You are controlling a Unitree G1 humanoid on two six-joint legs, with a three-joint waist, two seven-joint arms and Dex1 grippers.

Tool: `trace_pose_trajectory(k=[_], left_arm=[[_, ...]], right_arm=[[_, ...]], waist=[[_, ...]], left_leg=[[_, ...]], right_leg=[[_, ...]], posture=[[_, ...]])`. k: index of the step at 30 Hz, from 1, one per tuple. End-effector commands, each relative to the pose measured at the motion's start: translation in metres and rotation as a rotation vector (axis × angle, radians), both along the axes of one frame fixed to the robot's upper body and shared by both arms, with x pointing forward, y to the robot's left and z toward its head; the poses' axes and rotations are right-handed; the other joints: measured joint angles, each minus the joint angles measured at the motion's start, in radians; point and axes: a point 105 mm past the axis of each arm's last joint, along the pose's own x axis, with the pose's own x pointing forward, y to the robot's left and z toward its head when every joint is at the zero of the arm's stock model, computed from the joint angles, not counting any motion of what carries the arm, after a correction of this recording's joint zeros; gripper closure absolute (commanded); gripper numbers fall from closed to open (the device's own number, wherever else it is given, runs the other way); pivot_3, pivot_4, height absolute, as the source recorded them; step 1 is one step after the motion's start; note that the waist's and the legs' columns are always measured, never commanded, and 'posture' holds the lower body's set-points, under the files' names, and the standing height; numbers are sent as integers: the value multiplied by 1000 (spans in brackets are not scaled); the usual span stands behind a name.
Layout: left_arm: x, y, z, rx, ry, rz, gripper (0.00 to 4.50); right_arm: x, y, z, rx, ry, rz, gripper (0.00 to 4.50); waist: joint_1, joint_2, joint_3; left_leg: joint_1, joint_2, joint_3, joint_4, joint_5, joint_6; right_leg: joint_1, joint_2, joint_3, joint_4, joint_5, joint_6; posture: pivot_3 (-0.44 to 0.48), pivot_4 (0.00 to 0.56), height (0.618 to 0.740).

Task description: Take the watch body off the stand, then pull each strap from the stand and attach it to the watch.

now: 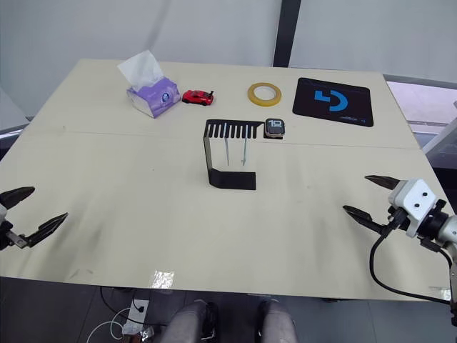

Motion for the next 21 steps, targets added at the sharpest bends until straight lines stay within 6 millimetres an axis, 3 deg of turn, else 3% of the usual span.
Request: trace_pose_trajectory(k=[1,4,7,16,21], left_arm=[[3,-17,19,-38,-57,-75,20],[6,-51,32,-121,-58,-227,20],[9,-78,36,-143,-48,-334,20],[13,-152,37,-206,-57,-583,20],[17,-180,48,-273,-115,-642,20]], right_arm=[[0,-2,7,29,-38,1,0],[0,2,7,91,-33,-3,0],[2,19,12,193,-51,-5,0],[13,116,62,650,-179,-90,0],[9,159,86,767,-189,-90,0]], waist=[[0,0,0],[5,0,0],[3,0,0],[-4,3,2],[4,3,2]], left_leg=[[0,0,0,0,0,0],[0,0,-1,1,0,0],[0,0,-1,1,0,0],[0,1,-1,-1,2,-3],[-1,0,-1,-1,2,-3]], right_leg=[[0,0,0,0,0,0],[1,0,0,0,0,0],[1,0,1,0,0,0],[0,2,1,5,0,0],[-2,2,2,5,0,0]], posture=[[0,150,740],[0,150,740],[0,150,740],[0,150,740],[0,150,740]])
